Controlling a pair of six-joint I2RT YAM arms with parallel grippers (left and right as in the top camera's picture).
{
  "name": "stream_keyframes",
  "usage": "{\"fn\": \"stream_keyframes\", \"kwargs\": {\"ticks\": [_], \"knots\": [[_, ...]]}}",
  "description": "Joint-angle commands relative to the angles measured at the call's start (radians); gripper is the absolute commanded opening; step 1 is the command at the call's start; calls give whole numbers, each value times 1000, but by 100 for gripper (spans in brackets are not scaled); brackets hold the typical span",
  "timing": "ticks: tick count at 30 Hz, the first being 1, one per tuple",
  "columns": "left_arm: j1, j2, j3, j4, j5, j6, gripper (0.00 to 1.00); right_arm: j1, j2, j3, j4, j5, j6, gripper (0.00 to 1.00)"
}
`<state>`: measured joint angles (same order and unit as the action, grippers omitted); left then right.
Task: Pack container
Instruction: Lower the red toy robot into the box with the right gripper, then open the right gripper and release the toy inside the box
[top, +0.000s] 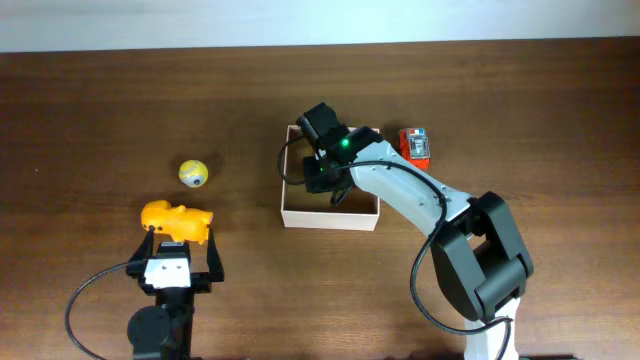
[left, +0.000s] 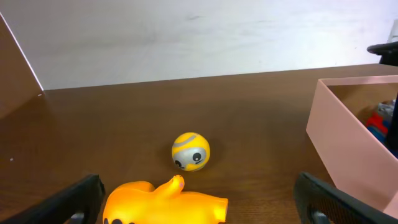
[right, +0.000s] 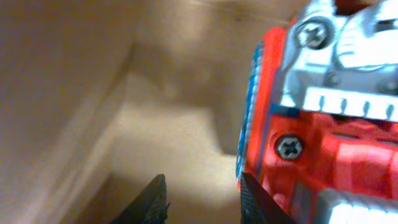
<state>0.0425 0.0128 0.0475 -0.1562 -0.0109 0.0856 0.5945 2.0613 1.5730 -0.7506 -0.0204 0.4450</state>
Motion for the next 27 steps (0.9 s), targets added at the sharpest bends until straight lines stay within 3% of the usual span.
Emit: {"fn": "stream_keyframes", "kwargs": {"ticks": [1, 15, 27], "knots": [[6, -6, -4, 1, 12, 9, 99, -2, 10, -4, -7, 67, -3, 33], [6, -6, -4, 1, 12, 9, 99, -3, 16, -4, 165, 50, -29, 34], [6, -6, -4, 1, 12, 9, 99, -23, 72, -4, 161, 59, -29, 32]]}}
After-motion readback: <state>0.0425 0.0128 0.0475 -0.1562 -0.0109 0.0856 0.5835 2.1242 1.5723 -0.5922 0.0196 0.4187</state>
